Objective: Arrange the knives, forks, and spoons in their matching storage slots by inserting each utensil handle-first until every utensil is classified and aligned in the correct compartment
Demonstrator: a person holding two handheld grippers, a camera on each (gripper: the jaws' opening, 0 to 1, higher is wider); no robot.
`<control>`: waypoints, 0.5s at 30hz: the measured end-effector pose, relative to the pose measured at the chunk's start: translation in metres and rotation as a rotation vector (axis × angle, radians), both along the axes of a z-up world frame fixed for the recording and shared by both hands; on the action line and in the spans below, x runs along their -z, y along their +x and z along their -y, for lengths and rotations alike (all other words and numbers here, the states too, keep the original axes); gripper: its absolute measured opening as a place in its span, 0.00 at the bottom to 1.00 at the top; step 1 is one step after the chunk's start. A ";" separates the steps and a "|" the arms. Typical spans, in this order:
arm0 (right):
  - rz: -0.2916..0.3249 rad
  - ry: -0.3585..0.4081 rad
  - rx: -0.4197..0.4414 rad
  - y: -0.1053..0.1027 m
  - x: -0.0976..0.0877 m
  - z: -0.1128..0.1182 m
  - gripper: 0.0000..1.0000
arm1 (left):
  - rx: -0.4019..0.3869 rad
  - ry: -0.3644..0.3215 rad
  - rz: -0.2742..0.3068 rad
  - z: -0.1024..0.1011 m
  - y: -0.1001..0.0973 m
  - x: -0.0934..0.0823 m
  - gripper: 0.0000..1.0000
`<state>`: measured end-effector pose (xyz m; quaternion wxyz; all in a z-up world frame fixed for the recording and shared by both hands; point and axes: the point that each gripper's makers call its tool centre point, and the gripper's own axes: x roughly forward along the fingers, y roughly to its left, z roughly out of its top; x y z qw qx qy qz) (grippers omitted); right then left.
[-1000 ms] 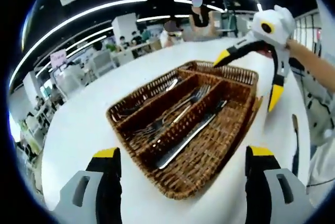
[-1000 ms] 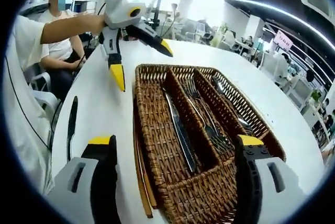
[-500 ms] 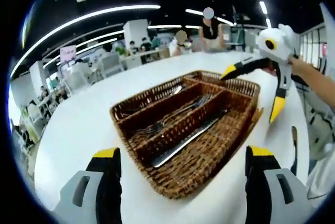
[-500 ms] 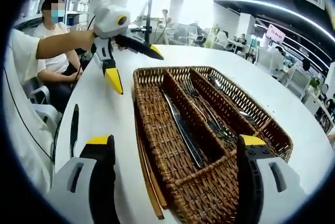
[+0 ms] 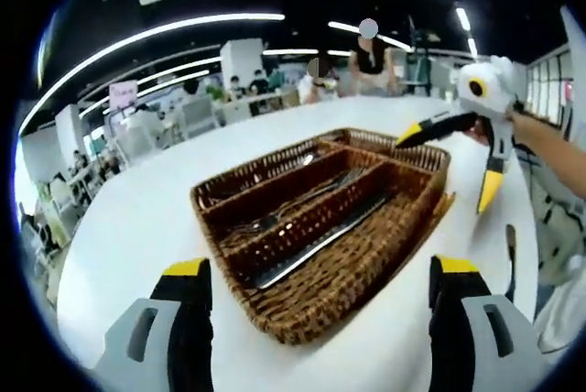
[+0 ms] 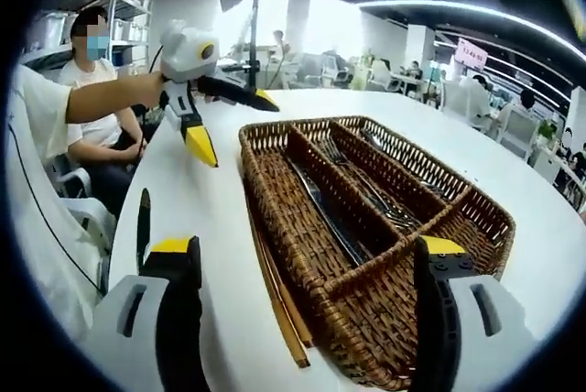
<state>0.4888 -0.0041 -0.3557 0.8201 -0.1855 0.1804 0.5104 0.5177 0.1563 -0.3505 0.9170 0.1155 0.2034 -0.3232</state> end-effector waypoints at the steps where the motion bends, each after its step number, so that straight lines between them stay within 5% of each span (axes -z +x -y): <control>1: -0.003 0.009 0.005 0.001 0.000 0.001 1.00 | -0.004 0.000 0.006 -0.001 -0.001 0.000 1.00; 11: 0.025 0.023 0.032 -0.006 0.002 0.011 1.00 | 0.007 0.003 0.052 0.001 -0.016 0.000 1.00; 13: 0.029 0.027 0.039 -0.009 0.003 0.013 1.00 | 0.000 -0.013 0.144 0.000 -0.012 -0.015 1.00; 15: 0.026 0.049 0.042 -0.012 0.001 0.014 1.00 | -0.016 -0.023 0.132 -0.002 -0.015 -0.016 1.00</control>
